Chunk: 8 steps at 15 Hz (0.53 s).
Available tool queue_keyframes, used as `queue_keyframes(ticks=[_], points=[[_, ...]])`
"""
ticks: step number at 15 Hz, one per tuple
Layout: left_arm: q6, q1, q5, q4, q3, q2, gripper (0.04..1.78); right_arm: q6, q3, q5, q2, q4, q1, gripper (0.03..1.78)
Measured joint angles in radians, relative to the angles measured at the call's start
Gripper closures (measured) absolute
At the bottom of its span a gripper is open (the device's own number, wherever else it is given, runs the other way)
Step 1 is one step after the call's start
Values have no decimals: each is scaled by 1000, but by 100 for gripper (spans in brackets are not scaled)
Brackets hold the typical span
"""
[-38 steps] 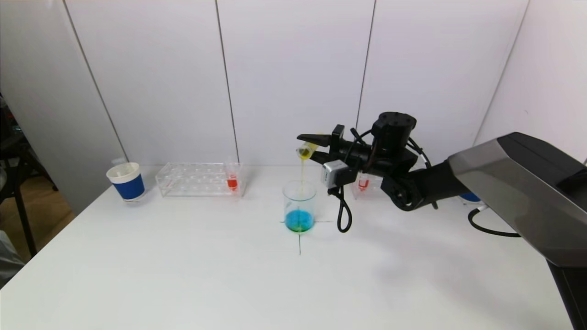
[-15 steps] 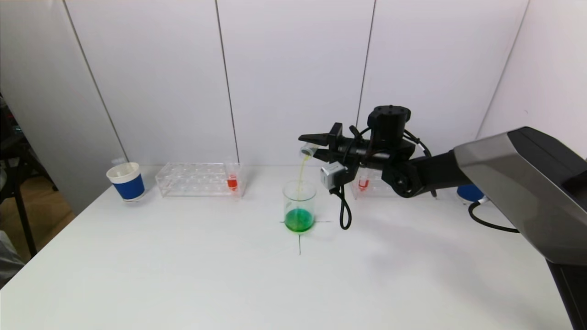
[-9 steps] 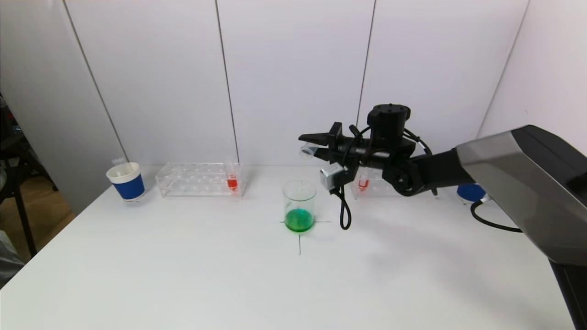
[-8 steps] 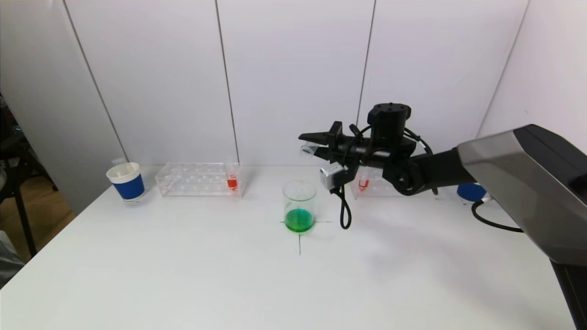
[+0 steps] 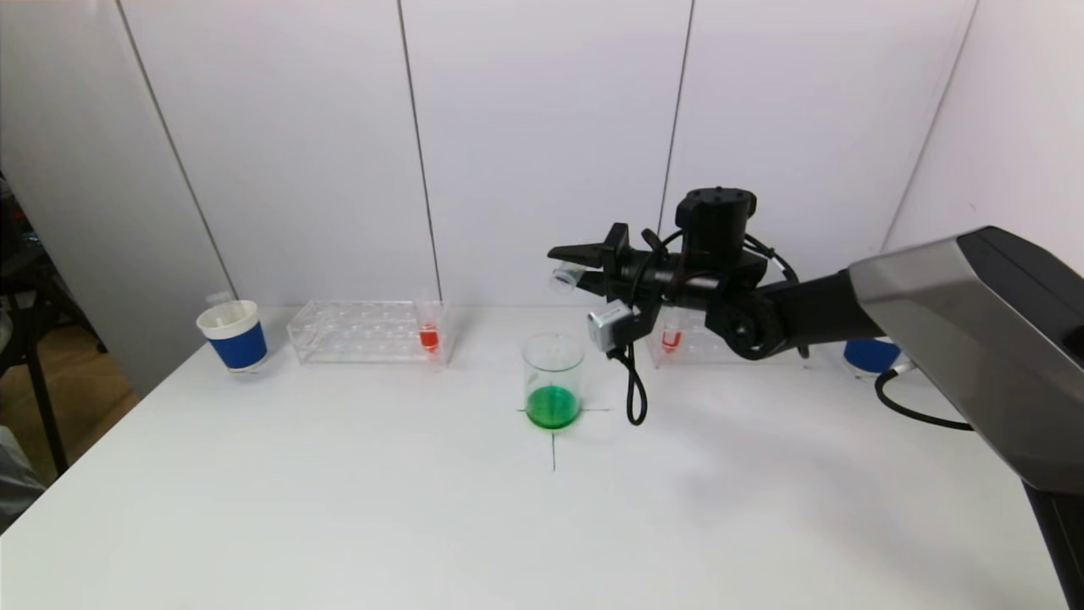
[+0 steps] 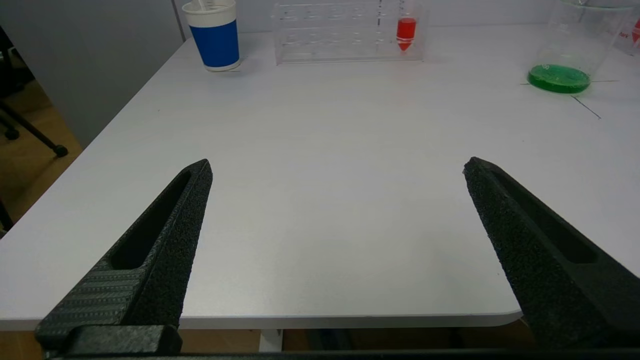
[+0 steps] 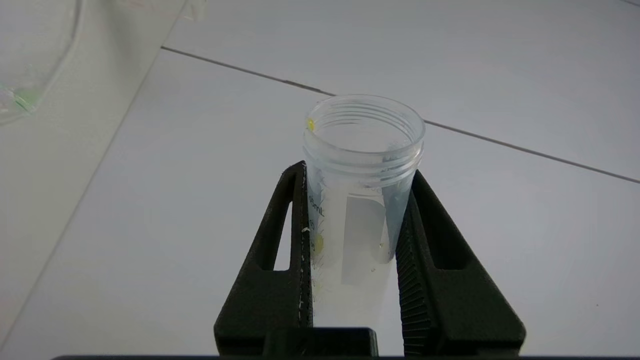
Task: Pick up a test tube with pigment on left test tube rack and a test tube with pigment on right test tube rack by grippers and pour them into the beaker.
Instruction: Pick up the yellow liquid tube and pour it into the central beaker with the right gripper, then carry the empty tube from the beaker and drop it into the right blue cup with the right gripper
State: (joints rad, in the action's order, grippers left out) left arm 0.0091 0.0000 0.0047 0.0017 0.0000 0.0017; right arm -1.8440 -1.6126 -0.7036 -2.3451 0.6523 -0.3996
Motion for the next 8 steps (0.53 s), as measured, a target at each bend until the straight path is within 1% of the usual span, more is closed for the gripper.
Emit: queue_keyframes(ticks=[2, 5, 6, 7, 8], points=[[0, 0, 0, 0, 0, 0, 6, 20, 15, 0, 5, -6, -3, 128], [0, 0, 1, 0, 0, 0, 6, 136, 49, 21, 12, -10, -9, 128], [0, 0, 1, 0, 0, 0, 6, 190, 53, 29, 15, -10, -9, 128], [0, 0, 1, 0, 0, 0, 6, 260, 56, 51, 18, -10, -9, 128], [0, 0, 1, 0, 0, 0, 6, 333, 58, 83, 22, -10, -9, 128]])
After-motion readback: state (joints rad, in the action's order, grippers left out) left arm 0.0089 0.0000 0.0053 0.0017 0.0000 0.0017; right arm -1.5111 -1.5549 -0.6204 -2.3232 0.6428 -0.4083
